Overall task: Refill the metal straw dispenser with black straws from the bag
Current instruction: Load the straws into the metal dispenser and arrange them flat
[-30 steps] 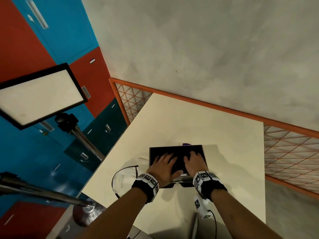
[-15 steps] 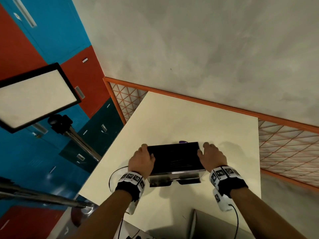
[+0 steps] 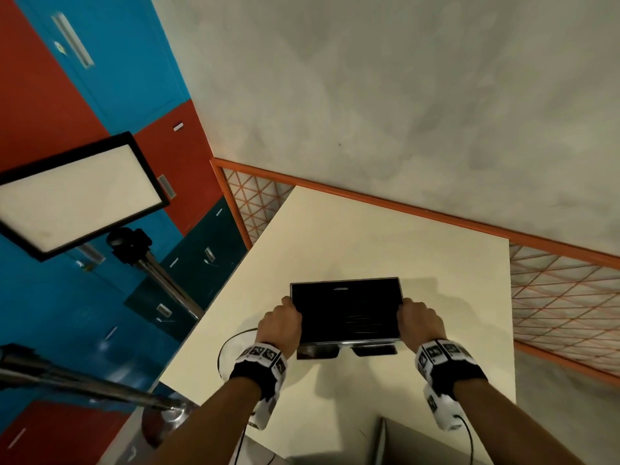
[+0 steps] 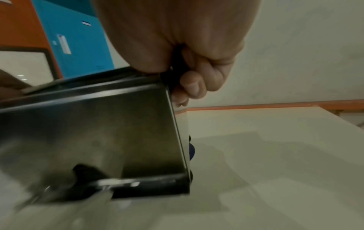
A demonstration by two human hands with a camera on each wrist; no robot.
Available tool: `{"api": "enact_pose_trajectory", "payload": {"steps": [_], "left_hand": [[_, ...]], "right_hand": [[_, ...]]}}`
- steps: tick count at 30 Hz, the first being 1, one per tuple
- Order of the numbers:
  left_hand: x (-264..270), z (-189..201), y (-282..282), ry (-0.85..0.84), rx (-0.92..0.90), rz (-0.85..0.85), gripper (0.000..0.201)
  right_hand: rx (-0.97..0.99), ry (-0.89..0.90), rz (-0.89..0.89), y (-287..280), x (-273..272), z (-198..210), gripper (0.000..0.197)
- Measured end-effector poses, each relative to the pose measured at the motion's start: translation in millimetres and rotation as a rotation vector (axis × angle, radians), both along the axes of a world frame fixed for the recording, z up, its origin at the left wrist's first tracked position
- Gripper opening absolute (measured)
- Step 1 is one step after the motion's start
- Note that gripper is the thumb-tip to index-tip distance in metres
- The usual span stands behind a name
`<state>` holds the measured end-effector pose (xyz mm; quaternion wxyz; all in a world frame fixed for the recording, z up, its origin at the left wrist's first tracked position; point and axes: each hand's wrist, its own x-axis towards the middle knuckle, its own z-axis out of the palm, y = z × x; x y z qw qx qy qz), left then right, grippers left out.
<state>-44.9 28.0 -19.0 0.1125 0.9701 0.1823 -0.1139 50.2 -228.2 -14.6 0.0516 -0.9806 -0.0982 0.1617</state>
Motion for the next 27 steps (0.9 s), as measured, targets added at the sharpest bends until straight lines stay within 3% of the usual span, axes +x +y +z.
{"api": "enact_pose_trajectory", "payload": {"steps": [8, 13, 20, 24, 27], "left_hand": [[-20.6, 10.5, -11.7, -0.176, -0.048, -0.010, 0.019], [-1.3, 9.9, -16.9, -0.098, -0.136, 0.067, 0.019], [-19.5, -22.1, -7.3, -0.109, -0.306, 0.295, 0.032], [-20.4, -20.6, -2.5, -0.209, -0.340, 0.270, 0.010], [-14.4, -24.8, 1.8, -0.174, -0.259, 0.221, 0.018]], "right_hand": [[0.003, -0.161, 0.000, -21.6, -21.5, 17.6, 0.014], [-0.019, -0.056, 0.010, -16.4, 5.7, 24.0, 0.015], [-0.165, -0.252, 0.240, 39.8, 2.8, 68.6, 0.020], [-0.136, -0.181, 0.191, 29.5, 9.2, 52.4, 0.017], [-0.058, -0.126, 0.136, 21.0, 9.5, 27.8, 0.013]]}}
